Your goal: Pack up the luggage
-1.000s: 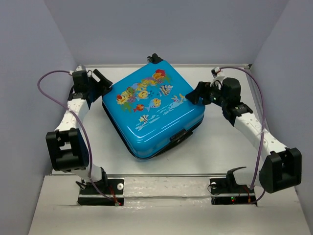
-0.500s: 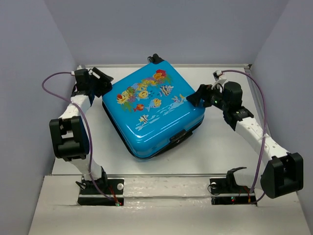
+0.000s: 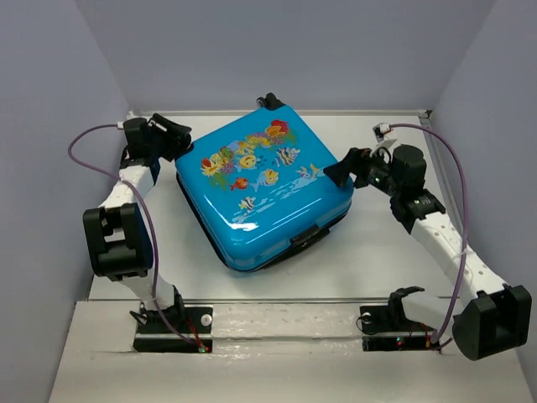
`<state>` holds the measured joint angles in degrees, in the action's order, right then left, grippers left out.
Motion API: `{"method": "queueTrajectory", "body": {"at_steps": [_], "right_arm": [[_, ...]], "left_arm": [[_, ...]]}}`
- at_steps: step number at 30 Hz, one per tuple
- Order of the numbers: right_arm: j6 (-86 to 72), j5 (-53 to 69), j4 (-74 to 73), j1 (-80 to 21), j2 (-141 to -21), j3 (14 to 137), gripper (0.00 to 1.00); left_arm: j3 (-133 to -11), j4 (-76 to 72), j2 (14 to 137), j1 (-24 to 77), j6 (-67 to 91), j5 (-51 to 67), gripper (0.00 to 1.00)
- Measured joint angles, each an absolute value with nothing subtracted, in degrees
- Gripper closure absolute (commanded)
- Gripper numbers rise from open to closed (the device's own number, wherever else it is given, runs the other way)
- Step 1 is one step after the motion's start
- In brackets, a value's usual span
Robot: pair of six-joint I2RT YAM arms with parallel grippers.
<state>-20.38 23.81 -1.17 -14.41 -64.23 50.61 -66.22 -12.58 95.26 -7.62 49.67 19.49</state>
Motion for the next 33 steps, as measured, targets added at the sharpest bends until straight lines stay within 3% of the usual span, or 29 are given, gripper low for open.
{"method": "queueTrajectory", "body": {"at_steps": [15,33], "right_arm": [[-21.21,25.82,2.26,-15.29,-67.46,53.54,0.05],[-20.53,22.98,-5.72,-16.05,-65.14,53.95,0.04]], "left_arm": [[-83.96,0.36,86.72,-5.32,49.32,19.64,0.94],[-71.90,4.51,85.45,-9.08,43.59,17.41,0.94]]}}
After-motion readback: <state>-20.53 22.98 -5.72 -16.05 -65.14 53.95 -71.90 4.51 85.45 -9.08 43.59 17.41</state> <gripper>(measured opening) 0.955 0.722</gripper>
